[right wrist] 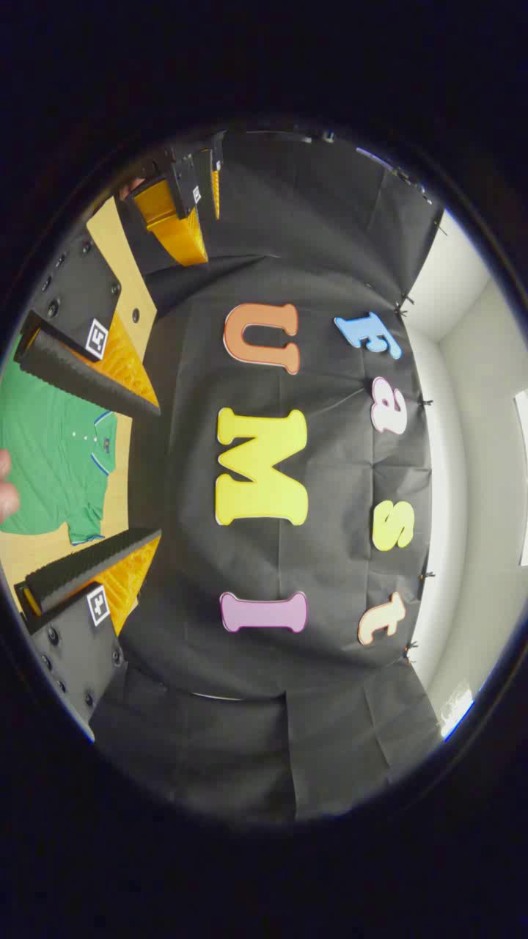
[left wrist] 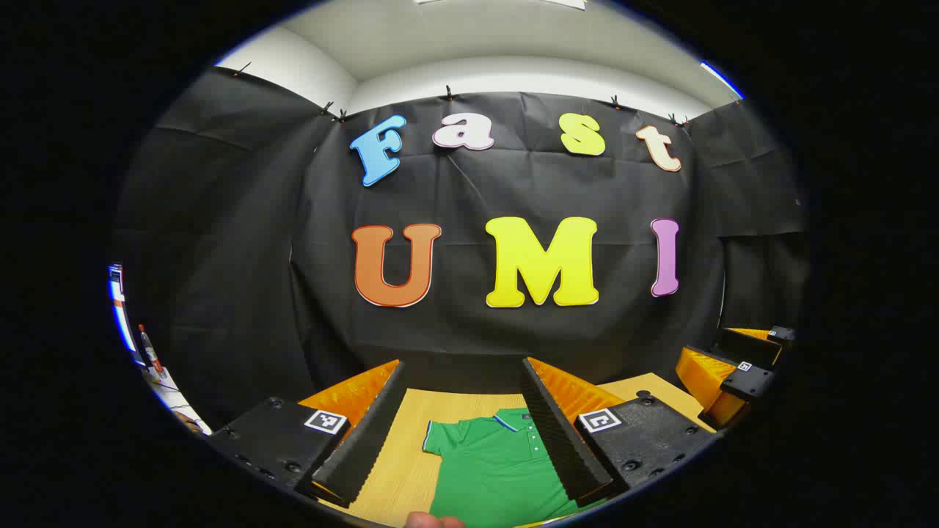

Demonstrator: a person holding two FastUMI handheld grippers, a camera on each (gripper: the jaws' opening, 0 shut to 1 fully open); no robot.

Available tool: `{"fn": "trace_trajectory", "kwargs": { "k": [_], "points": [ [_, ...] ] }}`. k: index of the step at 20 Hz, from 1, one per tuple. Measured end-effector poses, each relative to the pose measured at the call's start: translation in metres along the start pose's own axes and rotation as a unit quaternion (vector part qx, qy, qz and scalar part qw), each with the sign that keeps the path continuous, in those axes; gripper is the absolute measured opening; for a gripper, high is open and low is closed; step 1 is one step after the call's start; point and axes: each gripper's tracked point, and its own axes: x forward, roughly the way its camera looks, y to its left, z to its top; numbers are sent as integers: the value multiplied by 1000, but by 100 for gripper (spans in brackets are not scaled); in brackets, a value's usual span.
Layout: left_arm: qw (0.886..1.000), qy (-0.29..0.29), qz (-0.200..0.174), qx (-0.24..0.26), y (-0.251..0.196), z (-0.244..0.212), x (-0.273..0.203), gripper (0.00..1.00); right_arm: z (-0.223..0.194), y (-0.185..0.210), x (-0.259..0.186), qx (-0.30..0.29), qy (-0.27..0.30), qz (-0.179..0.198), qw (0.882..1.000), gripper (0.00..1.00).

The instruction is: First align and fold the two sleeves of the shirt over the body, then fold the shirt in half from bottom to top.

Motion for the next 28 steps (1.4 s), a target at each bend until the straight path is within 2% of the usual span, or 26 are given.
{"fn": "trace_trajectory", "kwargs": {
  "k": [1,5,14,16,23,28],
  "points": [
    [1000,-2,-1,1,0,-1,1,99,1,-2,2,1,0,-4,1000,93],
    [1000,-5,-2,6,-2,1,7,99,1,-4,11,7,1,-6,1000,95],
    [1000,-10,0,9,-10,6,17,99,5,-16,24,9,-2,-8,1000,93],
    [1000,-11,1,9,-10,7,19,99,5,-16,26,7,-3,-5,1000,95],
    [1000,-10,-3,6,-19,7,24,99,5,-20,30,-1,-1,5,1000,93],
    [1000,-6,-4,5,-22,4,26,99,4,-30,32,0,-3,-3,1000,93]
  ]
}}
